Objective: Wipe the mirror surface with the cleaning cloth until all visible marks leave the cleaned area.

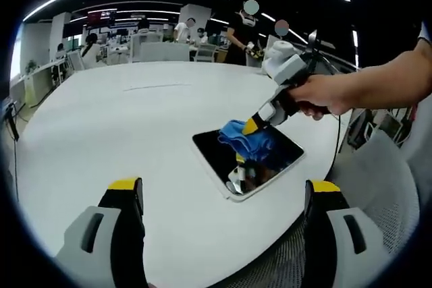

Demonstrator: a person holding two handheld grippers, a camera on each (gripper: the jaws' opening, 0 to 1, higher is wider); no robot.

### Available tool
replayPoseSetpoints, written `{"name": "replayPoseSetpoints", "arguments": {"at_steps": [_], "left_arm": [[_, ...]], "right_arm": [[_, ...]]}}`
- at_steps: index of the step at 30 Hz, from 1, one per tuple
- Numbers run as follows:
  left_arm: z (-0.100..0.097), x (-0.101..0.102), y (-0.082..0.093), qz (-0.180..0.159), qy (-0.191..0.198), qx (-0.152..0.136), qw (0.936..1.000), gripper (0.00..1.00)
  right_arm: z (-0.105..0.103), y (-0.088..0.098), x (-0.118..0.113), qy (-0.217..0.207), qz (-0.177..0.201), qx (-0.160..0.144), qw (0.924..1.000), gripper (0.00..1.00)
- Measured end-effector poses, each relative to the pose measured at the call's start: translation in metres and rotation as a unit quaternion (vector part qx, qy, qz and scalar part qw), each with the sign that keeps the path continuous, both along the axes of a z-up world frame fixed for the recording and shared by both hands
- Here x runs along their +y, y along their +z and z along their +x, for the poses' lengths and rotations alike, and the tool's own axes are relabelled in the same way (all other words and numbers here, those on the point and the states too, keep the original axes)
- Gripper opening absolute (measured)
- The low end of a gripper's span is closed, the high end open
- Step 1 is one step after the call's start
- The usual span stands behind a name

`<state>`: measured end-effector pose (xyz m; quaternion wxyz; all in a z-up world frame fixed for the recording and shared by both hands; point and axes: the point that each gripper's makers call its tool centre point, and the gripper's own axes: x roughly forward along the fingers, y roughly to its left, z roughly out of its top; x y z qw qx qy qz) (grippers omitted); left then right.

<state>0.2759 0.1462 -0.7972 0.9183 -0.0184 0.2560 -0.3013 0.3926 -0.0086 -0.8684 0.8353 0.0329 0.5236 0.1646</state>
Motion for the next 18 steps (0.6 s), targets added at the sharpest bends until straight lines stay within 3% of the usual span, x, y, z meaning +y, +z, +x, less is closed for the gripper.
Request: {"name": "replayPoseSetpoints", "arguments": {"at_steps": [18], "left_arm": [[-0.003, 0.0, -0.004, 0.008, -0.003, 0.008, 0.9999, 0.99]], "right_arm": [[0.022, 0.001, 0.001, -0.001, -0.005, 0.006, 1.0, 0.01]]}}
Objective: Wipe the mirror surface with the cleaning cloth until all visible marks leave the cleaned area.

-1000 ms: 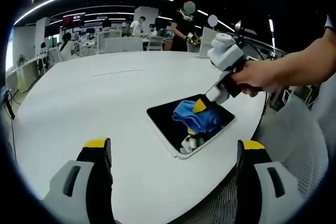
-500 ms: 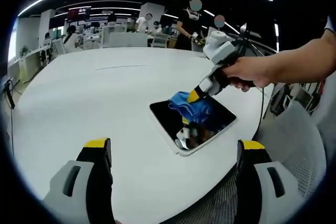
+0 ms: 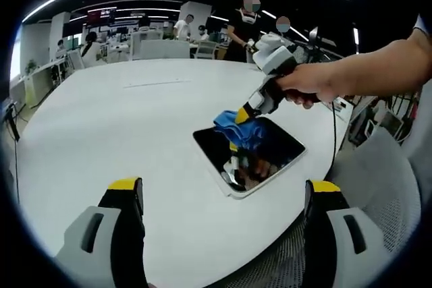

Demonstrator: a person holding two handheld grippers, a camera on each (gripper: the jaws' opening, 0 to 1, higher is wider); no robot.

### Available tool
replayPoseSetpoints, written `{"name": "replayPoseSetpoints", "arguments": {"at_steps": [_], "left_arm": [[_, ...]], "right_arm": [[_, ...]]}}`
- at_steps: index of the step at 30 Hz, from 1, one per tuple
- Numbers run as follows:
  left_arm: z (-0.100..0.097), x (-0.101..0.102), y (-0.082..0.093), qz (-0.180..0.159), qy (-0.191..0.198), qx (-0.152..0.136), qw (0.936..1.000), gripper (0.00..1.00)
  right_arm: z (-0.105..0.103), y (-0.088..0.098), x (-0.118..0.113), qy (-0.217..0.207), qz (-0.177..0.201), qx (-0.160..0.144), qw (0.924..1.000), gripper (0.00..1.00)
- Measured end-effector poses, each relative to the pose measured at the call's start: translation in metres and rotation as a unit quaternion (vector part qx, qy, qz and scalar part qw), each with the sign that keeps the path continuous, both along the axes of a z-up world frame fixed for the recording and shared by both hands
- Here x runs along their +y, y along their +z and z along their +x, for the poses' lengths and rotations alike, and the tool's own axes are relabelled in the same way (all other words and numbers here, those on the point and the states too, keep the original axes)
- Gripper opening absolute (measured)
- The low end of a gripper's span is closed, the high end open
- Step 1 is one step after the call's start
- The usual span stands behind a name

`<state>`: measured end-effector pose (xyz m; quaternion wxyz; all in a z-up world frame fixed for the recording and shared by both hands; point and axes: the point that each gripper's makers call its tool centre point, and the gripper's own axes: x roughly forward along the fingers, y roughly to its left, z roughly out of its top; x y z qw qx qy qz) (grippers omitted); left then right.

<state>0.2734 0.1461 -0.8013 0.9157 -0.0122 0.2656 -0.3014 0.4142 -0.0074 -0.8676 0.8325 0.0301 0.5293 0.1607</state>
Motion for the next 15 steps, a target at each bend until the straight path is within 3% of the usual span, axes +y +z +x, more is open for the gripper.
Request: {"name": "replayPoseSetpoints", "arguments": {"at_steps": [15], "left_arm": [[0.0019, 0.0014, -0.0008, -0.003, 0.005, 0.003, 1.0, 0.99]], "right_arm": [[-0.0022, 0.0016, -0.0066, -0.003, 0.001, -0.006, 1.0, 0.0]]}}
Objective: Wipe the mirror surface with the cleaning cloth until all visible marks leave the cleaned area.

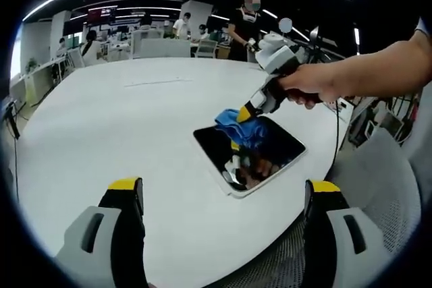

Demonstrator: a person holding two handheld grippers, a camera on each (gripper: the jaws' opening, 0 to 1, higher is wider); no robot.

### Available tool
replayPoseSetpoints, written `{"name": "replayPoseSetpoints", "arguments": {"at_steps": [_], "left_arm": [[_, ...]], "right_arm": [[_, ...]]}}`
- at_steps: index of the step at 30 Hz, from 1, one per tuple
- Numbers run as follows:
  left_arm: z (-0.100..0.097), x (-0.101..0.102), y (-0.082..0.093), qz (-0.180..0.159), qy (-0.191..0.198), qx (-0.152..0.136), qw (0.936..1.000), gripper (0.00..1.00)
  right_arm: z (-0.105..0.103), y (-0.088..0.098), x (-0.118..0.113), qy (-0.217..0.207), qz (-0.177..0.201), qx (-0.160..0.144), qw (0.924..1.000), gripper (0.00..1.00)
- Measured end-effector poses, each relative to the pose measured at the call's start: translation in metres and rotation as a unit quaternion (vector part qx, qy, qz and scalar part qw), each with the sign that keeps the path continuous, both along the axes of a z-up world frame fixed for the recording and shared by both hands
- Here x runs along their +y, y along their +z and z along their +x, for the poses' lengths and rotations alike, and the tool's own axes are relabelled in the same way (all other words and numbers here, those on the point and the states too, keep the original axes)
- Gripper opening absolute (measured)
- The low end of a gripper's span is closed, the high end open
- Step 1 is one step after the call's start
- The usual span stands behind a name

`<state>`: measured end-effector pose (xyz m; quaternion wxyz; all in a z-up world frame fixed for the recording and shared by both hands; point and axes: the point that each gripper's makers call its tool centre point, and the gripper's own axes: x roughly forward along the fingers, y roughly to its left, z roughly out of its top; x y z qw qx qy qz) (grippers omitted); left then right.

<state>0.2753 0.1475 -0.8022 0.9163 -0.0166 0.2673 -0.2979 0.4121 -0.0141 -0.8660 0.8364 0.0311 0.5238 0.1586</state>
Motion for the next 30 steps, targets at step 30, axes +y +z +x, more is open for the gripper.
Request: {"name": "replayPoseSetpoints", "arguments": {"at_steps": [30], "left_arm": [[0.002, 0.001, 0.0, -0.002, 0.007, -0.001, 1.0, 0.98]], "right_arm": [[0.001, -0.002, -0.036, -0.02, -0.015, 0.0, 0.9997, 0.0]]}}
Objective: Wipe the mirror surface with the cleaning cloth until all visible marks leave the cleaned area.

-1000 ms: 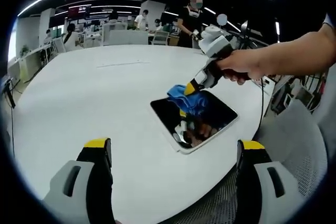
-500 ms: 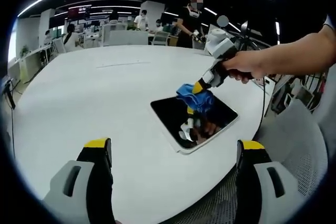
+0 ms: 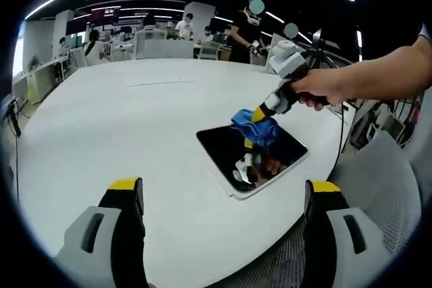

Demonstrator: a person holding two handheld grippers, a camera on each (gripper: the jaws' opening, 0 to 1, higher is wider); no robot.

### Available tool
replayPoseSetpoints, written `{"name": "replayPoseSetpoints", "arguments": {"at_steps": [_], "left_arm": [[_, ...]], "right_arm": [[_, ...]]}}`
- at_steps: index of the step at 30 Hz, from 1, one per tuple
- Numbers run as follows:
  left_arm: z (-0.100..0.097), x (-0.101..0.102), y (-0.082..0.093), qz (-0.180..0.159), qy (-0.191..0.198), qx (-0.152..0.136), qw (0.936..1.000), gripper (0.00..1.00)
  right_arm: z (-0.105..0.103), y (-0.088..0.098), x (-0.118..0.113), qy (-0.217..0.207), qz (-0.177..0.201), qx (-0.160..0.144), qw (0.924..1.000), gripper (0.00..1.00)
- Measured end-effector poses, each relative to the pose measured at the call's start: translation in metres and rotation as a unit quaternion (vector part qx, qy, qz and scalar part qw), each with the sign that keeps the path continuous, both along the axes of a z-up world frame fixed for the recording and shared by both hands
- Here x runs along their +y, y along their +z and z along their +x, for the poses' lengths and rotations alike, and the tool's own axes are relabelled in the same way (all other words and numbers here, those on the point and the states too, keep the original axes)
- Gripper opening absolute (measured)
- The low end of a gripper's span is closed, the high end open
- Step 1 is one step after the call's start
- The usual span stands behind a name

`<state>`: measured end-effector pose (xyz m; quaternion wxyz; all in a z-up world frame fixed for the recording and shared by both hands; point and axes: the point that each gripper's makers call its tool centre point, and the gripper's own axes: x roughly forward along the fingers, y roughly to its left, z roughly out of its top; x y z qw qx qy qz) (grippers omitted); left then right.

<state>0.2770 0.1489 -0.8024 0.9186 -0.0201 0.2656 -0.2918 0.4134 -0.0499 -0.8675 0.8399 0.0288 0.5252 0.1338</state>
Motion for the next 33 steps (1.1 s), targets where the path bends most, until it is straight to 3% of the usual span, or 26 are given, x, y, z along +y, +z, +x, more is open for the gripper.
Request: {"name": "replayPoseSetpoints", "arguments": {"at_steps": [17, 33], "left_arm": [[0.0, 0.0, -0.001, 0.006, -0.003, 0.0, 1.0, 0.98], [-0.001, -0.005, 0.0, 0.009, -0.015, -0.005, 0.9998, 0.99]], "right_arm": [[0.002, -0.002, -0.003, -0.022, -0.002, -0.006, 0.9997, 0.0], [-0.027, -0.003, 0.0, -0.035, 0.012, 0.002, 0.9993, 0.0]]}}
